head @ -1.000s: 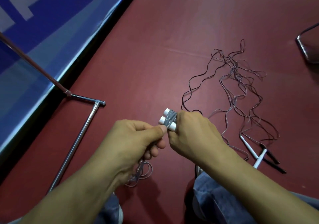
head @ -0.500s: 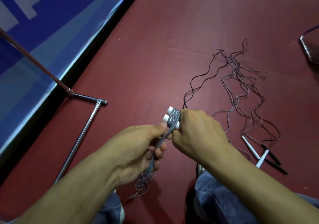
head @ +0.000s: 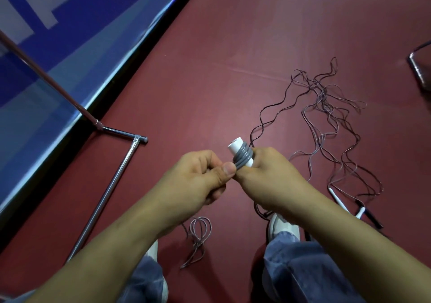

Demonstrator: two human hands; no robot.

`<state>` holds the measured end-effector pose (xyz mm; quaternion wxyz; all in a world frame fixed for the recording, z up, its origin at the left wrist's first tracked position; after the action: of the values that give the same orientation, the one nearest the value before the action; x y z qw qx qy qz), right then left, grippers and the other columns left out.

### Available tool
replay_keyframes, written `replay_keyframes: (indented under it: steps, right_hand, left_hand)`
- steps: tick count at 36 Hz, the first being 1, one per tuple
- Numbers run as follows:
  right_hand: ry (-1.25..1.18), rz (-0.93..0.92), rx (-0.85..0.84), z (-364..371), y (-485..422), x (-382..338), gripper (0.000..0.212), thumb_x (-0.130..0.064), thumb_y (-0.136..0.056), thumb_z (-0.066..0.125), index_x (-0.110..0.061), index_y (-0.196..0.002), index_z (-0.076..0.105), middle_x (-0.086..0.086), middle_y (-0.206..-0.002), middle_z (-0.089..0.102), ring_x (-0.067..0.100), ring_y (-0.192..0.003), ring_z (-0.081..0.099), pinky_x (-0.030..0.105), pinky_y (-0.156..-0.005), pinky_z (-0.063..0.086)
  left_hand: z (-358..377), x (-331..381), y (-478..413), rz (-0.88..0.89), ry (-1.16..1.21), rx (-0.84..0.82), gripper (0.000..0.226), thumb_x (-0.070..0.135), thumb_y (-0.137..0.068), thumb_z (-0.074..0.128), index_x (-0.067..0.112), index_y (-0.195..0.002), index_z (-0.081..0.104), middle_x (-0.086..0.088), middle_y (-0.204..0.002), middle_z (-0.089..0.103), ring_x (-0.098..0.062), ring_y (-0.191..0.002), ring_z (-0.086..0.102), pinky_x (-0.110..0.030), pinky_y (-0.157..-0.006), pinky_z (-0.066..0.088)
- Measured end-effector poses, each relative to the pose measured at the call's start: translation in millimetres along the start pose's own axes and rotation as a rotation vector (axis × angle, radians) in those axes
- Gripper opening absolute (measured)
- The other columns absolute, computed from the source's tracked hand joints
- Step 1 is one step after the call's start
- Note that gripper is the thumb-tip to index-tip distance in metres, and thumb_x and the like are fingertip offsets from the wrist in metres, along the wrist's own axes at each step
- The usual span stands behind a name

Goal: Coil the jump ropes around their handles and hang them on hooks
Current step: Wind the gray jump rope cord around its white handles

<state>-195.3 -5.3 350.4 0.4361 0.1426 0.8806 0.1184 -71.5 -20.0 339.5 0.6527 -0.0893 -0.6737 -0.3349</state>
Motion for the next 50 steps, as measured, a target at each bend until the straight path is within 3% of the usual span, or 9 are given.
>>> replay_keyframes:
  steps: [7, 13, 18, 27, 42, 43, 44, 47, 50]
  right_hand:
    - [-0.112, -0.071, -0.064, 0, 6, -13, 0.035, -0.016, -0.088, 0.065, -0.018, -0.062, 0.040, -0.011, -0.045, 0.035, 0.009, -0.044, 0.028, 0.024, -0.043, 0.026]
    - [-0.484, -0.032, -0.242, 9, 16, -16, 0.013, -0.027, -0.067, 0.054, -0.019, -0.064, 0.044, -0.005, -0.053, 0.039, 0.013, -0.046, 0.028, 0.024, -0.046, 0.022]
    - [-0.618, -0.077, -0.301, 14, 16, -17, 0.041, -0.047, -0.055, 0.056, -0.012, -0.076, 0.051, -0.001, -0.057, 0.044, 0.010, -0.042, 0.035, 0.023, -0.045, 0.026]
    - [-0.482, -0.199, -0.272, 3, 20, -22, 0.040, -0.037, -0.078, 0.052, 0.000, -0.091, 0.045, 0.005, -0.067, 0.043, 0.012, -0.050, 0.036, 0.027, -0.049, 0.030]
    - [-0.693, -0.173, -0.005, -10, 20, -18, 0.039, -0.040, -0.099, 0.062, -0.006, -0.082, 0.070, 0.012, -0.060, 0.058, 0.015, -0.045, 0.035, 0.025, -0.044, 0.026]
    - [-0.639, -0.191, 0.000, -11, 19, -20, 0.041, -0.044, -0.099, 0.061, -0.011, -0.077, 0.069, 0.014, -0.058, 0.051, 0.016, -0.046, 0.035, 0.025, -0.046, 0.026]
    - [-0.589, -0.211, 0.000, -11, 19, -21, 0.040, -0.047, -0.100, 0.059, -0.017, -0.075, 0.069, 0.015, -0.059, 0.048, 0.016, -0.048, 0.037, 0.025, -0.046, 0.027]
    - [-0.528, -0.254, -0.028, -9, 22, -29, 0.037, -0.044, -0.102, 0.049, -0.039, -0.071, 0.068, 0.006, -0.061, 0.047, 0.003, -0.048, 0.040, 0.015, -0.046, 0.032]
    - [-0.517, -0.251, -0.078, -6, 25, -32, 0.045, -0.046, -0.101, 0.041, -0.030, -0.064, 0.061, 0.007, -0.057, 0.044, -0.005, -0.047, 0.049, 0.008, -0.047, 0.037]
  left_hand:
    - [-17, 8, -3, 0.132, -0.035, 0.072, 0.031, 0.053, -0.069, 0.075, 0.025, -0.066, 0.060, -0.002, -0.056, 0.043, -0.023, -0.059, 0.033, -0.045, -0.061, 0.029]
    - [-20, 10, -2, 0.161, 0.017, 0.077, 0.029, 0.049, -0.065, 0.078, 0.024, -0.066, 0.063, -0.002, -0.056, 0.041, -0.016, -0.054, 0.036, -0.036, -0.059, 0.032]
    - [-22, 15, -2, 0.176, 0.062, 0.076, 0.019, 0.035, -0.070, 0.081, 0.024, -0.069, 0.066, -0.002, -0.055, 0.040, -0.014, -0.052, 0.034, -0.027, -0.054, 0.036]
    - [-19, 34, 10, 0.284, 0.014, 0.059, 0.054, 0.023, -0.082, 0.073, 0.041, -0.132, 0.065, -0.026, -0.075, 0.040, -0.028, -0.070, 0.037, -0.038, -0.067, 0.038]
    - [-27, 52, 17, 0.383, -0.129, 0.244, 0.039, 0.016, -0.089, 0.069, 0.031, -0.125, 0.072, 0.018, -0.074, 0.043, 0.003, -0.066, 0.050, -0.010, -0.071, 0.046]
    - [-24, 54, 20, 0.403, -0.171, 0.254, 0.040, 0.010, -0.091, 0.068, 0.029, -0.126, 0.070, 0.012, -0.069, 0.071, 0.009, -0.066, 0.053, -0.006, -0.070, 0.044]
    - [-21, 57, 23, 0.421, -0.210, 0.258, 0.041, 0.005, -0.092, 0.066, 0.027, -0.127, 0.068, 0.017, -0.107, 0.062, 0.015, -0.069, 0.055, -0.003, -0.071, 0.043]
    - [-13, 61, 28, 0.462, -0.265, 0.253, 0.044, 0.003, -0.093, 0.064, 0.029, -0.129, 0.064, 0.032, -0.111, 0.061, 0.014, -0.102, 0.064, 0.002, -0.077, 0.040]
    - [-10, 60, 29, 0.475, -0.308, 0.246, 0.042, 0.008, -0.094, 0.062, 0.026, -0.132, 0.062, 0.032, -0.114, 0.050, 0.010, -0.116, 0.041, 0.003, -0.076, 0.038]
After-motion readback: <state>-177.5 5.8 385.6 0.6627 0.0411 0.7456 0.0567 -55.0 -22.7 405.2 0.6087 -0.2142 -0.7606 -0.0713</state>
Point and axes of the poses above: each hand's wrist, its own y-axis away from the middle knuckle, its own z-axis out of the palm, x = y × z, the point moved 9 cm from there along -y, towards the middle knuckle
